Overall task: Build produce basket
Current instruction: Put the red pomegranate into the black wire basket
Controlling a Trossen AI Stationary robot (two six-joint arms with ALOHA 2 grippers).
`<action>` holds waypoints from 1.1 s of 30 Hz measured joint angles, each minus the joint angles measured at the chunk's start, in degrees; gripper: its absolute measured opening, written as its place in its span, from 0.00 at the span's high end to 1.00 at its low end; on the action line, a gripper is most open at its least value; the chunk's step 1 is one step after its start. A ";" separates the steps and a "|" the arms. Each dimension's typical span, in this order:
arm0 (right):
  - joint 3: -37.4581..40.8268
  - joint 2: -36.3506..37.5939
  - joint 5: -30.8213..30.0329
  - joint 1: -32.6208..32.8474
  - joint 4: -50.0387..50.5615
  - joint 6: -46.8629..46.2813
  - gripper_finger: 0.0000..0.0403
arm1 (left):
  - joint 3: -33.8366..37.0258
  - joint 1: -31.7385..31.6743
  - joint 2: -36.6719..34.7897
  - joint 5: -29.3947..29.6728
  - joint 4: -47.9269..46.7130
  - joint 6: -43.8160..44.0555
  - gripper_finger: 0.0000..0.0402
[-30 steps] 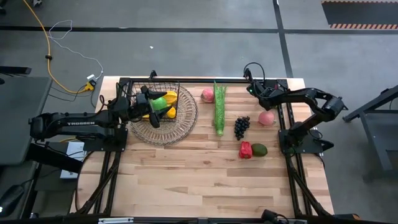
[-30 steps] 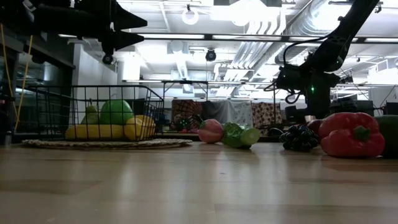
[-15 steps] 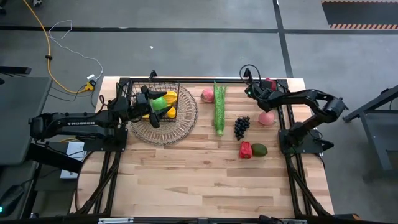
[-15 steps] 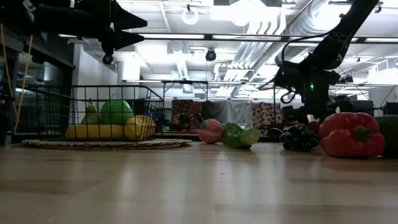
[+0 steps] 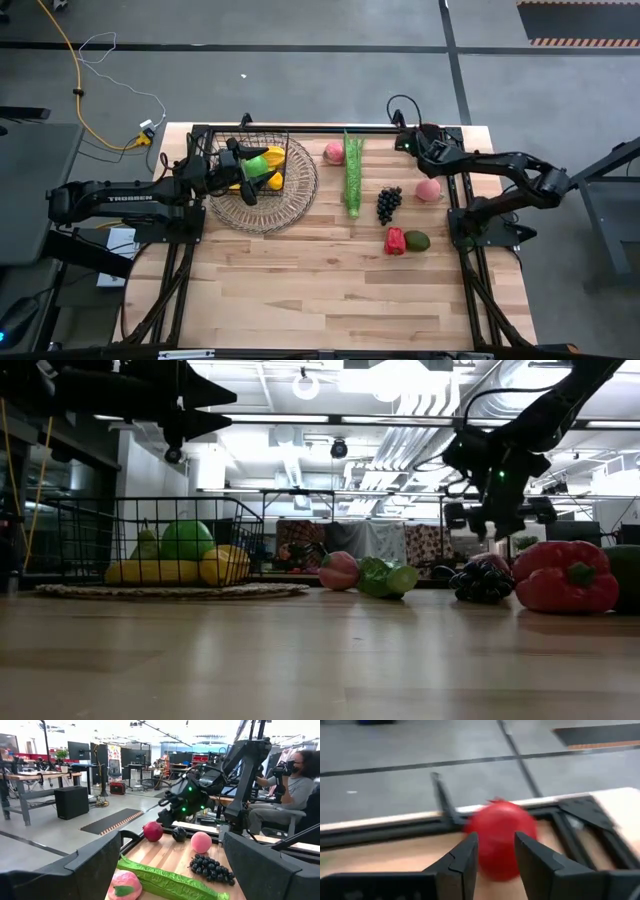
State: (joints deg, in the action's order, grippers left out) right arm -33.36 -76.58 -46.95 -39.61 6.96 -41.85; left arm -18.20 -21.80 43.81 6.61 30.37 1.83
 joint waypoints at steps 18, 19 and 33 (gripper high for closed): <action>-13.48 -1.19 9.27 -14.09 9.98 9.54 0.98 | -0.02 -0.02 -0.02 -0.04 0.74 0.91 0.15; -14.33 -1.73 9.90 -14.85 11.19 9.78 0.98 | -0.02 -0.02 -0.02 -0.04 0.74 0.96 0.15; -26.64 -22.29 17.22 -20.97 17.17 10.32 1.00 | -0.02 0.00 -0.02 -0.07 0.81 0.52 0.15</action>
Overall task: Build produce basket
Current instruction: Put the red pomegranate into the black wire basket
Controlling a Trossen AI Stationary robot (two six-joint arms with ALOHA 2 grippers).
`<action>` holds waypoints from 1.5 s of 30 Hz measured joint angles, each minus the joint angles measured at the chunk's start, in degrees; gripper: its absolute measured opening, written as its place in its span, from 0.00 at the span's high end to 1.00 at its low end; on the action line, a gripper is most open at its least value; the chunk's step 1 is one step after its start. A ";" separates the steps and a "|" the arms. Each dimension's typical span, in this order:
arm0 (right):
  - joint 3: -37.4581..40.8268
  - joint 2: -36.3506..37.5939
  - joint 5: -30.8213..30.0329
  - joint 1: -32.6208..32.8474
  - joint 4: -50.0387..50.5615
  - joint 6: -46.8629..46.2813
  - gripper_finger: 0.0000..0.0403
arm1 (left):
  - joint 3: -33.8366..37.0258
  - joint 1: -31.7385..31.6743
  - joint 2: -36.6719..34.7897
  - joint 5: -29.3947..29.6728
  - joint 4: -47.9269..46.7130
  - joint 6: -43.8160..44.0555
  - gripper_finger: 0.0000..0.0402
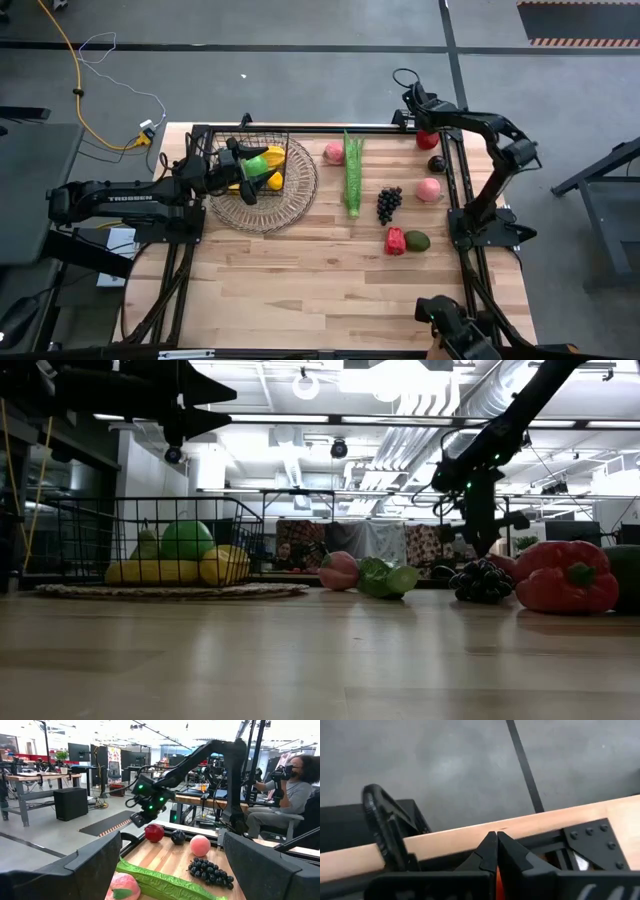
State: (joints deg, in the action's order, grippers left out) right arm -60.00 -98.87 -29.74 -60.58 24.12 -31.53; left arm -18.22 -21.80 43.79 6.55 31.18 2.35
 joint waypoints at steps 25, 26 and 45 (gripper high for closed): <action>-4.84 -5.51 -4.57 7.45 17.98 0.52 1.00 | 0.00 0.07 0.00 -0.48 -0.02 0.46 0.15; -4.84 -5.51 -4.87 8.14 19.44 0.28 1.00 | 0.00 0.07 0.00 -0.48 -0.02 0.46 0.15; -4.77 -5.49 -11.19 24.76 37.64 -11.67 1.00 | 0.00 0.09 0.00 -2.10 -0.16 1.55 0.15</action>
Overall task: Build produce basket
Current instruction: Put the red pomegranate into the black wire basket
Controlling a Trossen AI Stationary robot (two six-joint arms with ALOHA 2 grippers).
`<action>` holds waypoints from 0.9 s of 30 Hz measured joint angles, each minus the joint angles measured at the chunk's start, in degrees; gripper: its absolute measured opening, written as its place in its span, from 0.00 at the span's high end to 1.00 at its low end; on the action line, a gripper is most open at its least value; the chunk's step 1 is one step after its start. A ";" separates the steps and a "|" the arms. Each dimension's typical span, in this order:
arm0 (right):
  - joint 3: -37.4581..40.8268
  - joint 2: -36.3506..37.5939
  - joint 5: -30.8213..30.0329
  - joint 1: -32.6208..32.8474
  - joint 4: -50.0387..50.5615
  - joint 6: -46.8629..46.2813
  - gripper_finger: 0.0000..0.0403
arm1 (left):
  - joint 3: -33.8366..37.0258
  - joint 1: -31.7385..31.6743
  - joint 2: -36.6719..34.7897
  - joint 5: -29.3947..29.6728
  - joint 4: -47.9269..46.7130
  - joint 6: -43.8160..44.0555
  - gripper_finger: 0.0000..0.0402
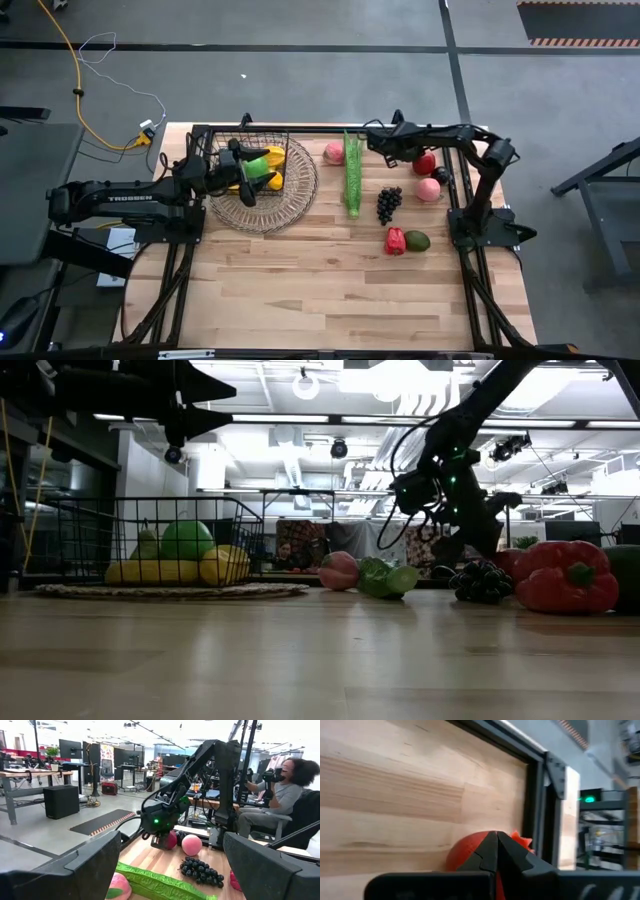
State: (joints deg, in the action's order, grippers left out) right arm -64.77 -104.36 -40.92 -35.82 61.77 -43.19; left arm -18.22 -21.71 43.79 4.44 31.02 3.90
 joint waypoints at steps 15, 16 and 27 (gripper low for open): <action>0.00 3.15 -6.29 8.07 6.16 -6.97 1.00 | 0.00 0.02 0.00 -0.83 -0.37 0.42 0.15; 0.05 4.13 -6.96 8.32 7.17 -8.16 1.00 | 0.00 0.02 0.02 -0.83 -0.44 0.42 0.15; 20.37 29.32 -3.73 9.37 -10.28 -9.53 1.00 | 0.00 0.02 0.02 -0.85 -0.82 0.42 0.15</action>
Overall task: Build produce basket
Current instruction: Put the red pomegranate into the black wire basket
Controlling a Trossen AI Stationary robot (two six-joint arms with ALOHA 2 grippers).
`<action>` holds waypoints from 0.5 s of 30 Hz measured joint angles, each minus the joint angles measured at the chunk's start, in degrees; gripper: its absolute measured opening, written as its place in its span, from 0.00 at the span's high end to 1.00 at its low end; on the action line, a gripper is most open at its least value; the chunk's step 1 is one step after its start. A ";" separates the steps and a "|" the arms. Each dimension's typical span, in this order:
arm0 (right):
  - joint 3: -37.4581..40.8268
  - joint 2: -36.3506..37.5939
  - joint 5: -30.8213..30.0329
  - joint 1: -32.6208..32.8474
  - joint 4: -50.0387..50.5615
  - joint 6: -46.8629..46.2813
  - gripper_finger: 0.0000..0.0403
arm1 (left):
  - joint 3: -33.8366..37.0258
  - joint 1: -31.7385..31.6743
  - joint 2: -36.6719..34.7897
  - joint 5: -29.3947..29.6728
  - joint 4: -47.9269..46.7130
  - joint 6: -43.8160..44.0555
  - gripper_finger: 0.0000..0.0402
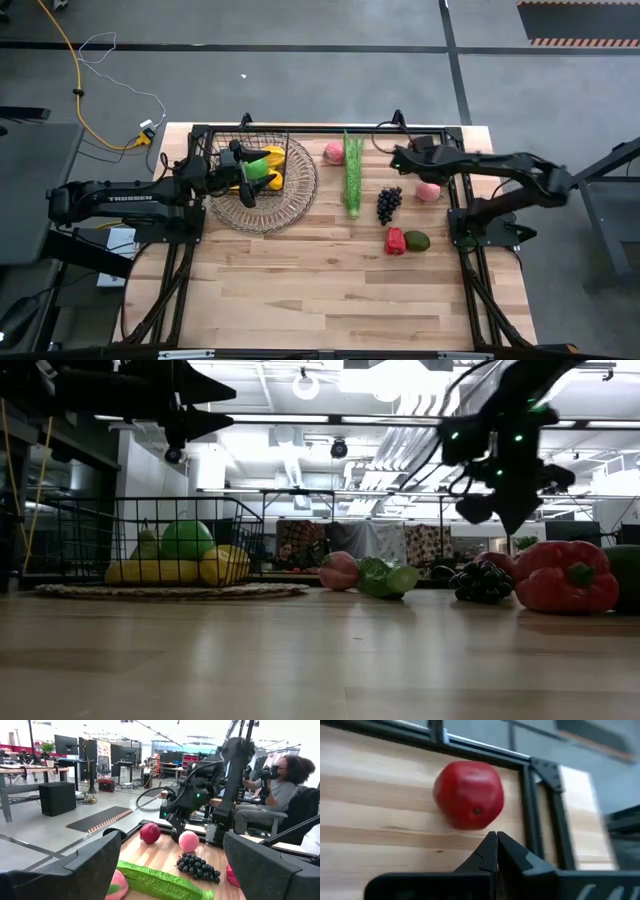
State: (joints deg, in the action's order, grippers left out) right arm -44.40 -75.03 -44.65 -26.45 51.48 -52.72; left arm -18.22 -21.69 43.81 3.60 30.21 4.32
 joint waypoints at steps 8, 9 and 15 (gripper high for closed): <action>6.27 8.62 4.87 -3.07 -19.17 13.38 0.94 | 0.00 -0.02 0.00 0.06 3.44 -0.01 0.15; 6.27 8.50 5.56 -3.60 -20.18 14.58 0.91 | 0.00 -0.02 0.00 0.07 3.45 -0.03 0.15; 6.27 5.00 6.36 -6.45 -22.64 18.32 0.60 | 0.00 -0.02 0.00 0.04 2.98 -0.42 0.15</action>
State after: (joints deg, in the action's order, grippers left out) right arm -38.13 -70.03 -38.30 -32.89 28.84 -34.41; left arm -18.22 -21.71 43.81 3.64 33.19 3.90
